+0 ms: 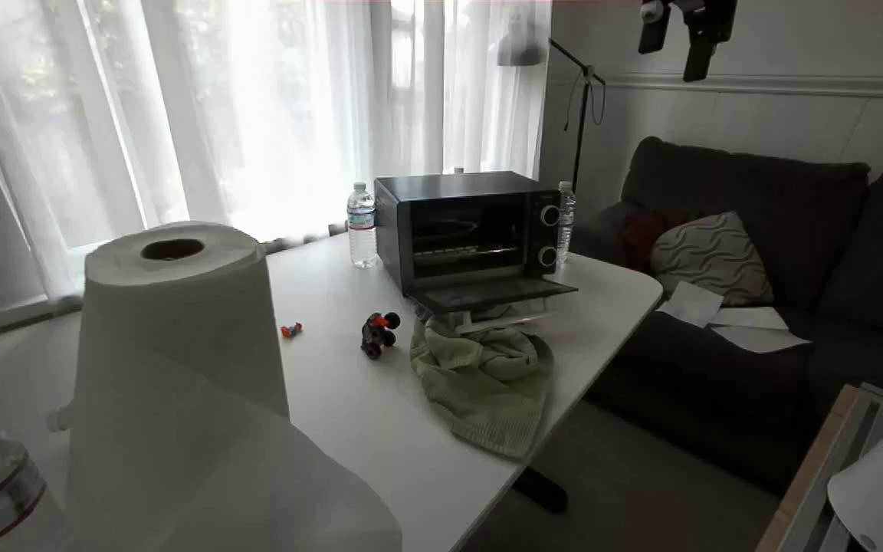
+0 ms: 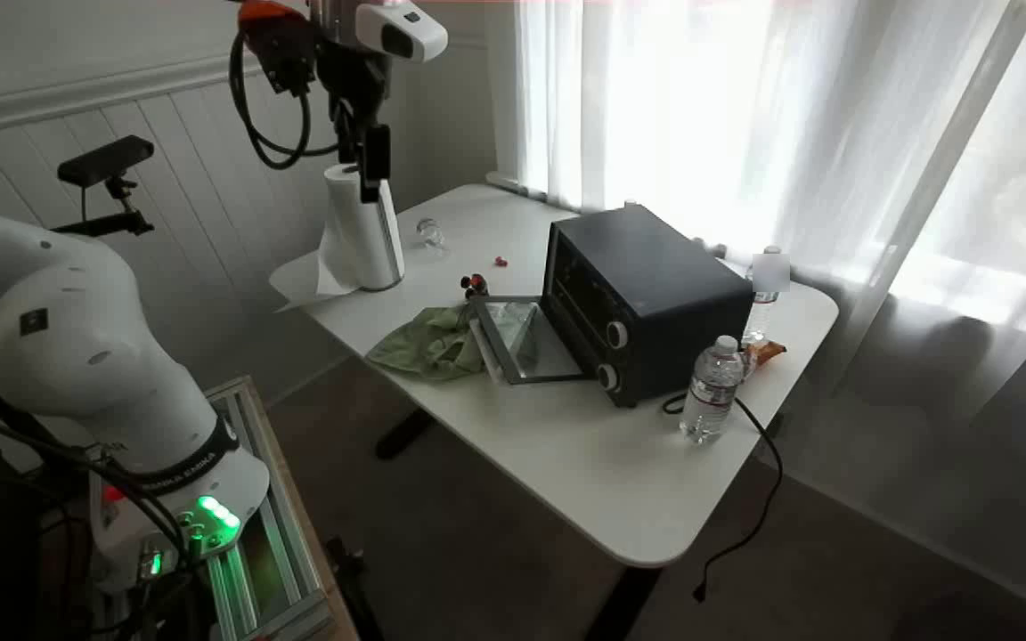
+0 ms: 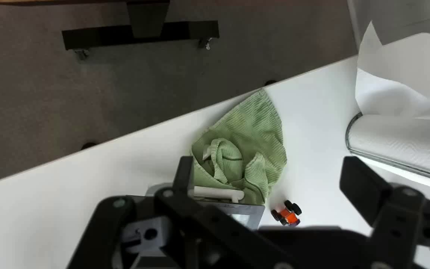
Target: Pick up the water bottle and put it on top of the oven and then close the oven door
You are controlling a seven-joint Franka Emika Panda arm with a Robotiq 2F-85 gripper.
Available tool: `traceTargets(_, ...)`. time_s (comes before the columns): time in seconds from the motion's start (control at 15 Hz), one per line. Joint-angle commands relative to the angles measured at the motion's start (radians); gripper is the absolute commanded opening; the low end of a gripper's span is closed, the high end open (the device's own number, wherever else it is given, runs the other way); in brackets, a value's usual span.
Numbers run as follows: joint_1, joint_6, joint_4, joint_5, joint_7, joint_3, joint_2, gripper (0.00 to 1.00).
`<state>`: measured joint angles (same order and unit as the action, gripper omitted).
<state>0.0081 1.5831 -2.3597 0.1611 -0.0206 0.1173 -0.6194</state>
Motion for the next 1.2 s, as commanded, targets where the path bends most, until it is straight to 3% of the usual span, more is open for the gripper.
traceTargets(0.0, -0.027, -0.005, 0.003, 0.010, 0.012, -0.020, 0.002, 1.00)
traceTargets(1.13, -0.037, 0.006, 0.031, 0.020, -0.015, -0.016, 0.029, 1.00)
